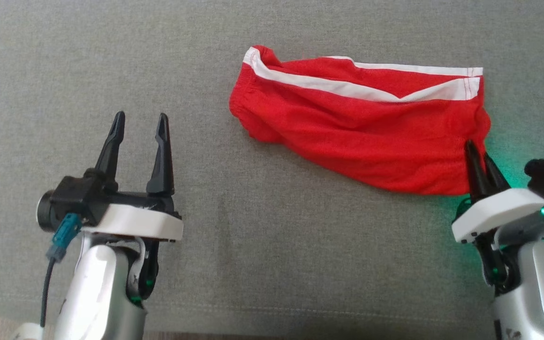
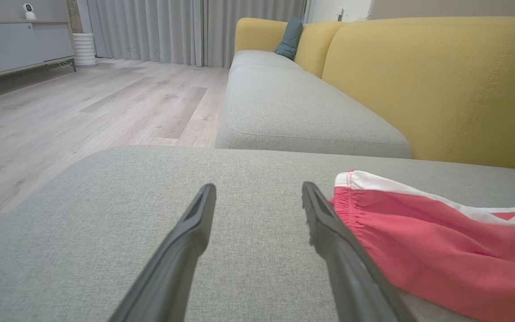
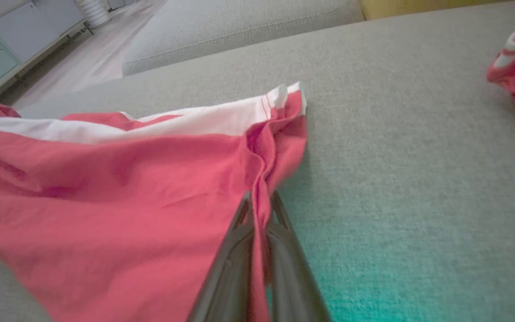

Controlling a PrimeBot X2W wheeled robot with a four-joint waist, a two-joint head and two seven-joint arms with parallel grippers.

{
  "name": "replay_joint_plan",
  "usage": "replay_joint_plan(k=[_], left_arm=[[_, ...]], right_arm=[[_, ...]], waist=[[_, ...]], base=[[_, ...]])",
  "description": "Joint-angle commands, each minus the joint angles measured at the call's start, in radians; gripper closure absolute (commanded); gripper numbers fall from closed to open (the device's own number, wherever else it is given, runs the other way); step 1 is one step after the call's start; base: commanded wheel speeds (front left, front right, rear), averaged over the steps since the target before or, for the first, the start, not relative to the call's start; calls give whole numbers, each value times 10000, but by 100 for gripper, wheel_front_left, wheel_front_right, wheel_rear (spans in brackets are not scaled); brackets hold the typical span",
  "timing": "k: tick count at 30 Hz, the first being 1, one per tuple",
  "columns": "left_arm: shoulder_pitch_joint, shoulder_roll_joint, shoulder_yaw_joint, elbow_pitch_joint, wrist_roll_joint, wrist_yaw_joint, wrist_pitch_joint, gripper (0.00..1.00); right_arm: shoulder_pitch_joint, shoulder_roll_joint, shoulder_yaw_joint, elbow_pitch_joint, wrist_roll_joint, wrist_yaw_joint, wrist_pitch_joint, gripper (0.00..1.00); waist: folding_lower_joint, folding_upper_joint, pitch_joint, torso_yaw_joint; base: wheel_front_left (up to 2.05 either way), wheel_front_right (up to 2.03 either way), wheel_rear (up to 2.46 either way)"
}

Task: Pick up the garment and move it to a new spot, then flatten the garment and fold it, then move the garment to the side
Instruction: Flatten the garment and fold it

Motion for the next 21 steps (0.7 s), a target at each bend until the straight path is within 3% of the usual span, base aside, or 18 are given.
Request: replay_joint_plan(k=[1,8,13,21], left_arm=[[-77,137,250,-301,87,12,-59,0],[-88,132,205,-318,73,30,-59,0],[-156,129,156,-318,50,21,-59,0],[-241,123,-54,-242,-150,70,-59,0]], right_arm=[[-323,10,332,-512,30,-9,83,100],[-1202,134,1762,-1840,-81,-9,686,100],[-1936,223,2991,-2006,112,-9,966,100],[-3410,323,5480,57,1766,-9,222,100]], waist=[[0,0,-32,2],[0,0,-165,46],[0,0,-182,175],[0,0,-36,779]], base=[[0,0,0],[0,0,0],[0,0,0],[0,0,0]])
